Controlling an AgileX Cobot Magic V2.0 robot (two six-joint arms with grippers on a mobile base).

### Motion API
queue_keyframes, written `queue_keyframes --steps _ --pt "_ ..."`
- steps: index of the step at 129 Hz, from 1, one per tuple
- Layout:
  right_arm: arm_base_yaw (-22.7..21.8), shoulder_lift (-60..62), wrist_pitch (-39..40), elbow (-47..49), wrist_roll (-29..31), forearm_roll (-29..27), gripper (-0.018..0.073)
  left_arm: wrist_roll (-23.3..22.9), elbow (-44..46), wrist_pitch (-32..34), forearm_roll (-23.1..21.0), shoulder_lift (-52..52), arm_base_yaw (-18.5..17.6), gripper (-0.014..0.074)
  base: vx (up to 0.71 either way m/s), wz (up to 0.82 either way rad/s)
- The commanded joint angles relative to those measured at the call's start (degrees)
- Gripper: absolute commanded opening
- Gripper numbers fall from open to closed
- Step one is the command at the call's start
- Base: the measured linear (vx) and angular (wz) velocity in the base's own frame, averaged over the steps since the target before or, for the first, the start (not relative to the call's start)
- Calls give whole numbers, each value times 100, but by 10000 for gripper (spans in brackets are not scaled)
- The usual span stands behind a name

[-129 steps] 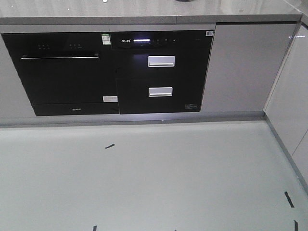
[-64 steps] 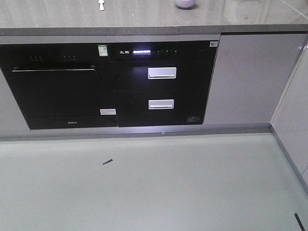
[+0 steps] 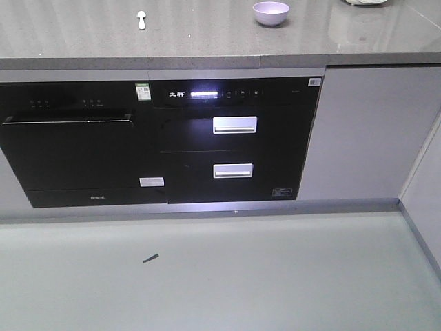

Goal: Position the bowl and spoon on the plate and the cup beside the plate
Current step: 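Drive the base toward the counter holding the spoon and bowl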

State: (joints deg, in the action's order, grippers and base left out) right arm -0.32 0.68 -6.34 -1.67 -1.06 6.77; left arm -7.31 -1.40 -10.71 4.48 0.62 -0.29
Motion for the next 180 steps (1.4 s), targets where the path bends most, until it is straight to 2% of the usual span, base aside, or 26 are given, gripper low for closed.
queue_keyframes --steps 1,180 --pt "-24 17 390 -33 49 20 -1 -42 -65 385 -11 92 4 -6 29 3" --pt "-24 17 390 -33 49 20 -1 -42 -65 385 -11 92 4 -6 28 1"
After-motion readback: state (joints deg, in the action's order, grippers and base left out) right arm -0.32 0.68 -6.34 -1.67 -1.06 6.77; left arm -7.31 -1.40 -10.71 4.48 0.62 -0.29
